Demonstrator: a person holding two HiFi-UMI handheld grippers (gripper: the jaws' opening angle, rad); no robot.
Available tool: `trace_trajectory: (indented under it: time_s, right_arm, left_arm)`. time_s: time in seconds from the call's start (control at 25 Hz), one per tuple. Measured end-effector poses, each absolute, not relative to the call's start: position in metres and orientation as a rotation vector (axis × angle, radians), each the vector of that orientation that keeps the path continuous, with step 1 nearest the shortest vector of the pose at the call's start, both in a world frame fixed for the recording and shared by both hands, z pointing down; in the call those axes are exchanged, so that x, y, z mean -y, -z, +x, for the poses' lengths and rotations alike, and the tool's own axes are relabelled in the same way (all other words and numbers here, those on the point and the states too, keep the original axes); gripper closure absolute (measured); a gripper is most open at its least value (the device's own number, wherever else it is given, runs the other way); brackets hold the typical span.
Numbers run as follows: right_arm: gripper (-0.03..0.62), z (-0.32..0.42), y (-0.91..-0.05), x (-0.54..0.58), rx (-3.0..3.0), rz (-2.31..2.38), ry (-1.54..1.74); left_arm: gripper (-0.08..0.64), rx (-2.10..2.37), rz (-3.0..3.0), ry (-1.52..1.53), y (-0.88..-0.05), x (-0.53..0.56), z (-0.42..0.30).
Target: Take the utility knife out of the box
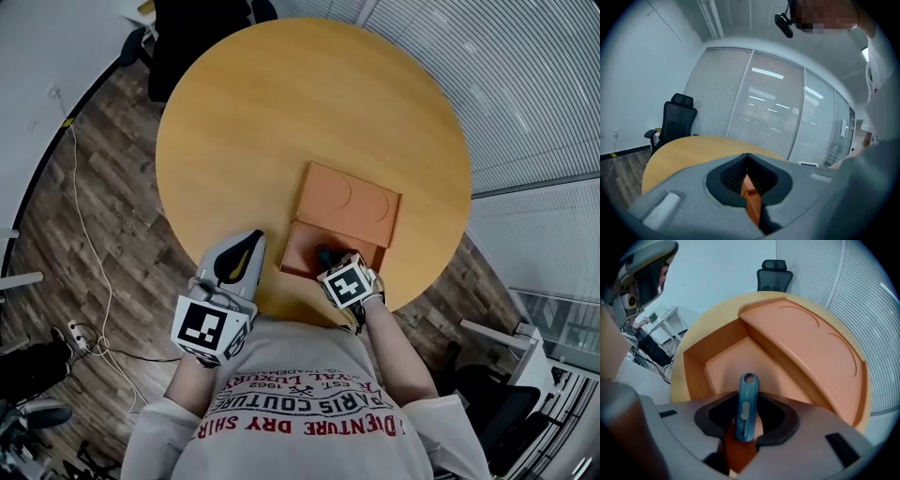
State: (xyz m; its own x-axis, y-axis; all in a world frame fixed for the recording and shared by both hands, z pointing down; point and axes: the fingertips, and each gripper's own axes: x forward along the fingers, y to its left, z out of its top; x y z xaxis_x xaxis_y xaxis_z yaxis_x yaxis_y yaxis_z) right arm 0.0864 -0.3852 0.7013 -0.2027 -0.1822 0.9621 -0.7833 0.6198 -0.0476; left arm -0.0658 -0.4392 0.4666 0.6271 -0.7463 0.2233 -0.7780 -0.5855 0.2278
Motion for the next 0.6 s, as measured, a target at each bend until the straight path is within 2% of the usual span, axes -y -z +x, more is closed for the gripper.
trace_trajectory:
  time_s: [0.6]
  right_arm:
    - [0.46,0.092,-0.689,0.393,1.772,0.88,-0.714]
  left_arm:
    - [0.566,1.245,2.555,-0.203,-0.467,0.44,-0.069]
